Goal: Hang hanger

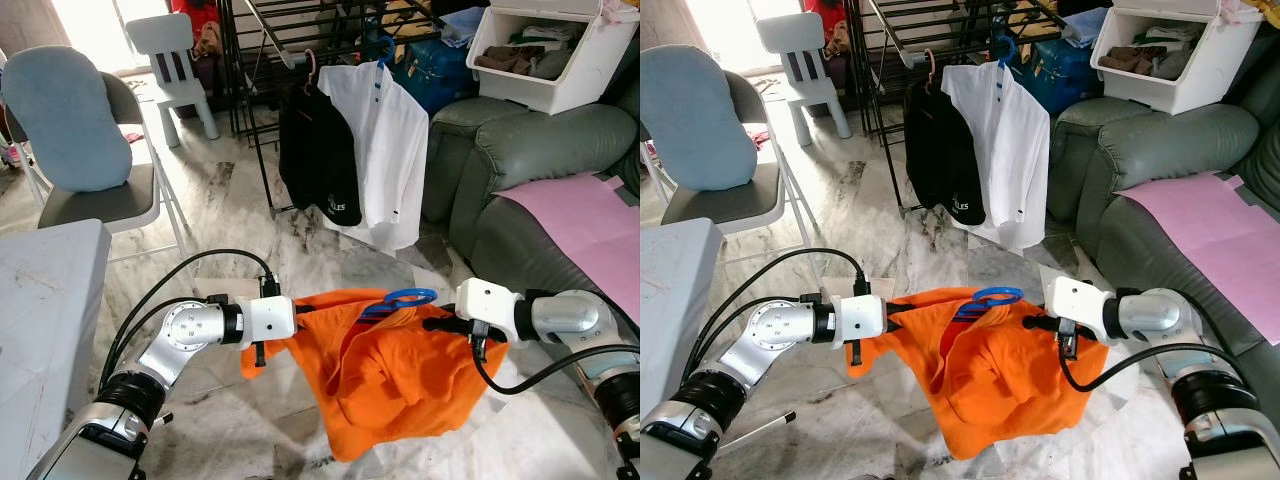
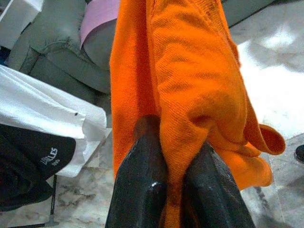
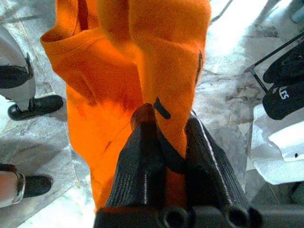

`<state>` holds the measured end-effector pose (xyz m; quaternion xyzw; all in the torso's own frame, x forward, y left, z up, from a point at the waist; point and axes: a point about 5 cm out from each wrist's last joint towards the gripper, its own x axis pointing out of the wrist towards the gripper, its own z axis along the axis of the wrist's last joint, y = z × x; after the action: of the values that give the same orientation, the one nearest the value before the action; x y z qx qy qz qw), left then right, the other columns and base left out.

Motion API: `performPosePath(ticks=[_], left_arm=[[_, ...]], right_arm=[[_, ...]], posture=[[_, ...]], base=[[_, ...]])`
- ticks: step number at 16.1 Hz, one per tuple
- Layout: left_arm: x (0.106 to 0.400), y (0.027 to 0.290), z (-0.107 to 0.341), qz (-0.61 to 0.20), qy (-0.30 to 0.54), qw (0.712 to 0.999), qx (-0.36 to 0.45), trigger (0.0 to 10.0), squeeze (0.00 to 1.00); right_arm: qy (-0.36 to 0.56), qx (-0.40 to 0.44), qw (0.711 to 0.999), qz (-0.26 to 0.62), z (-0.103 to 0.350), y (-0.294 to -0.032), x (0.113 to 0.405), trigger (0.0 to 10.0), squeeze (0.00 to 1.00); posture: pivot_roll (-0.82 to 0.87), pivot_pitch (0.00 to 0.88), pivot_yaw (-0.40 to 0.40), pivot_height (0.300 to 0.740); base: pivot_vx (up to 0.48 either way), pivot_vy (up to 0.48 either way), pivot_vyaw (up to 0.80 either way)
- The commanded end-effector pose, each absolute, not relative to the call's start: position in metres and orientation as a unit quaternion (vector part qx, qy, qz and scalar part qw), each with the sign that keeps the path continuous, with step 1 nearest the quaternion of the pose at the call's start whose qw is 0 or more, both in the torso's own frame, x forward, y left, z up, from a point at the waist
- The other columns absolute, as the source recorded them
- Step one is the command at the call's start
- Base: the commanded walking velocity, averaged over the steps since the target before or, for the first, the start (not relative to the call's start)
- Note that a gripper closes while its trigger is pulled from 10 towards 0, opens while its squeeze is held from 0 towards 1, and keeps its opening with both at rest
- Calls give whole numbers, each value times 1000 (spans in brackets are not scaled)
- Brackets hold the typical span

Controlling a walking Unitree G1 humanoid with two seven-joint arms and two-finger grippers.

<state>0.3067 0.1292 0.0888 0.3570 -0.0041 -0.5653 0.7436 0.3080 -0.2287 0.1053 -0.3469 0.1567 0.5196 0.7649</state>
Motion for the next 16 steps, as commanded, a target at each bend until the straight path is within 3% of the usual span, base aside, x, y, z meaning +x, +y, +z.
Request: performPosePath(ticks=[1,3,4,5,6,7,9,11,14,16], left_arm=[[309,126,94,-565,-20,744,357,0,0],[310,126,94,-563,-21,745,356,0,0],[311,126,95,-554,-23,753,354,1647,0],[312,126,95,-549,-24,757,354,1647,0],[315,127,95,-537,-22,769,348,10000,0],[317,128,97,-525,-27,776,347,10000,1000],[316,130,97,-521,-43,758,389,10000,1000],[317,132,98,-510,-47,775,372,10000,1000],[316,132,101,-504,-70,777,370,10000,1000],[317,132,104,-496,-82,786,358,10000,1000]], right_arm=[[151,-344,773,512,107,-228,311,0,0],[149,-343,775,509,107,-228,311,0,0],[147,-344,777,507,107,-228,312,0,0],[146,-344,777,506,107,-228,312,0,0],[145,-345,778,505,107,-228,312,0,0],[145,-345,778,504,107,-228,312,0,0],[143,-347,779,502,107,-229,312,0,0],[152,-373,778,482,104,-232,313,0,0],[168,-386,788,449,97,-236,315,0,0],[180,-378,808,415,94,-239,318,0,0]], posture=[[-174,0,20,740],[-175,0,20,740],[-177,0,22,740],[-177,0,22,740],[-178,0,22,740],[-179,0,23,740],[-178,0,24,740],[-176,0,25,740],[-175,0,26,740],[-178,0,29,740]], base=[[0,0,0],[0,0,0],[0,0,0],[0,0,0],[0,0,0],[0,0,0],[0,0,0],[0,0,0],[0,0,0],[0,0,0]])
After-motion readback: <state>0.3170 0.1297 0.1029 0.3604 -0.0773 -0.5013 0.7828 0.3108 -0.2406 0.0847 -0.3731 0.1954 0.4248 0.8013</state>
